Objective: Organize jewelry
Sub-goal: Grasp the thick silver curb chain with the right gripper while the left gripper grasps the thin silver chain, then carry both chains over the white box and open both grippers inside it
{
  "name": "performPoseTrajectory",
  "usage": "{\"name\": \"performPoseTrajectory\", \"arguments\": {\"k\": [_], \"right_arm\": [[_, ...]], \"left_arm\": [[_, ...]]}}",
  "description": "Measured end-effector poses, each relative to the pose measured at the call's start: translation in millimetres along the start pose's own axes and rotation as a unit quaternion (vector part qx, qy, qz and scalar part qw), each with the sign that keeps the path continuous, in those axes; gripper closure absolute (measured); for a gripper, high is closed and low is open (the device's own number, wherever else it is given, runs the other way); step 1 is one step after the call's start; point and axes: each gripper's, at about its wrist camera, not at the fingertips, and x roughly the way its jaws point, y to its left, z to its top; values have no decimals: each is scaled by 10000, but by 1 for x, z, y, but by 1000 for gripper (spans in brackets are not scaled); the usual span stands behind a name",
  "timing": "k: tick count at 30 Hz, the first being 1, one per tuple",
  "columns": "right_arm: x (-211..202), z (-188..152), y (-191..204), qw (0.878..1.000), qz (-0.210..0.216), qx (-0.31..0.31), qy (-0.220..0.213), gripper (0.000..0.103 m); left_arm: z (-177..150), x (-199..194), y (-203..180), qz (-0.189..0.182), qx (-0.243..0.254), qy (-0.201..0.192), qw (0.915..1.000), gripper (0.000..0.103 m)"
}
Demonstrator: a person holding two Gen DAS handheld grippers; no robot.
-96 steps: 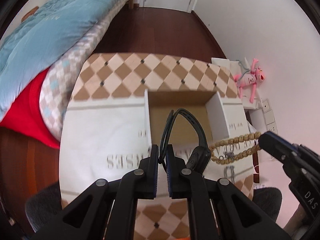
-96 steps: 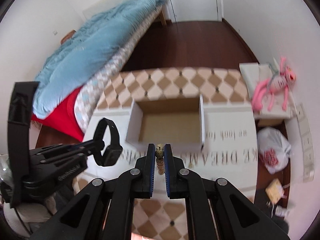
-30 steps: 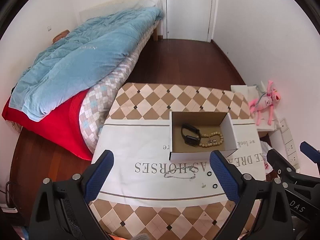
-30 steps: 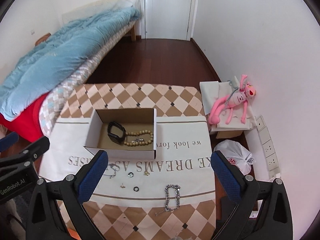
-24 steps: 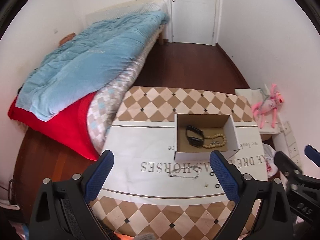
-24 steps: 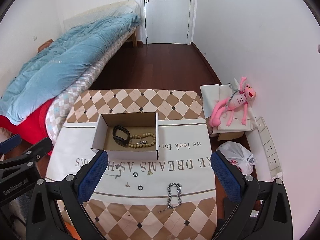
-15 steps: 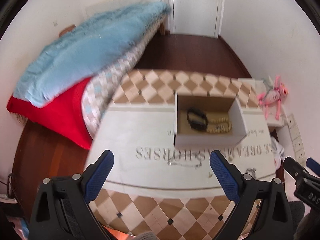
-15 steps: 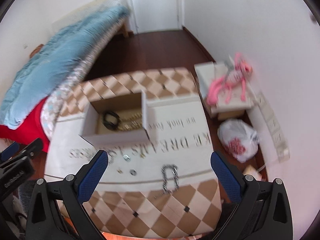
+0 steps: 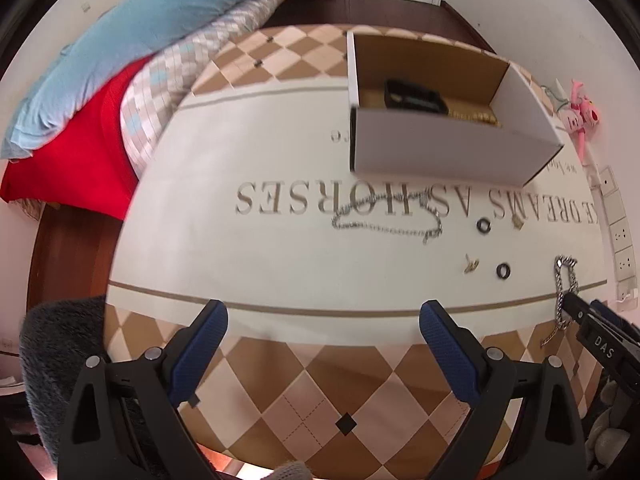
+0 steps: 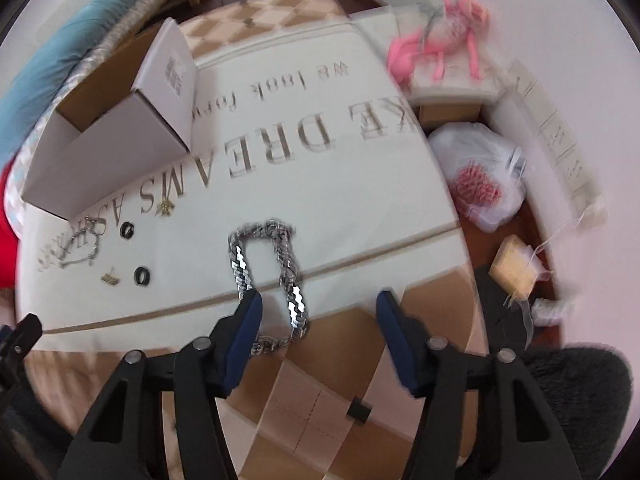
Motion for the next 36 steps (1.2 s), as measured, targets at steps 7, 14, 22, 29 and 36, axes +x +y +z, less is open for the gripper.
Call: {"name": "performPoseTrajectory", "arguments": {"k": [7, 14, 22, 29, 36], "right_arm": [[-4, -5, 15, 9988, -46, -333, -347, 94], [-12, 9, 12, 9977, 356, -80, -574, 95], [-7, 32, 4, 9966, 501, 224, -612, 95], [-1, 43, -5, 9963, 495, 375, -597, 95], [1, 47, -7, 9960, 501, 443, -588, 95]], "left_arm": [[-10, 15, -2, -76, 15, 143, 9999, 6], [15, 20, -8, -328, 73, 69, 9994, 13], [69, 43, -47, -449, 545, 37, 9975, 13], [71, 58, -67, -343, 835, 90, 9959, 30], [72, 53, -73, -470, 953, -23, 9943, 85]]}}
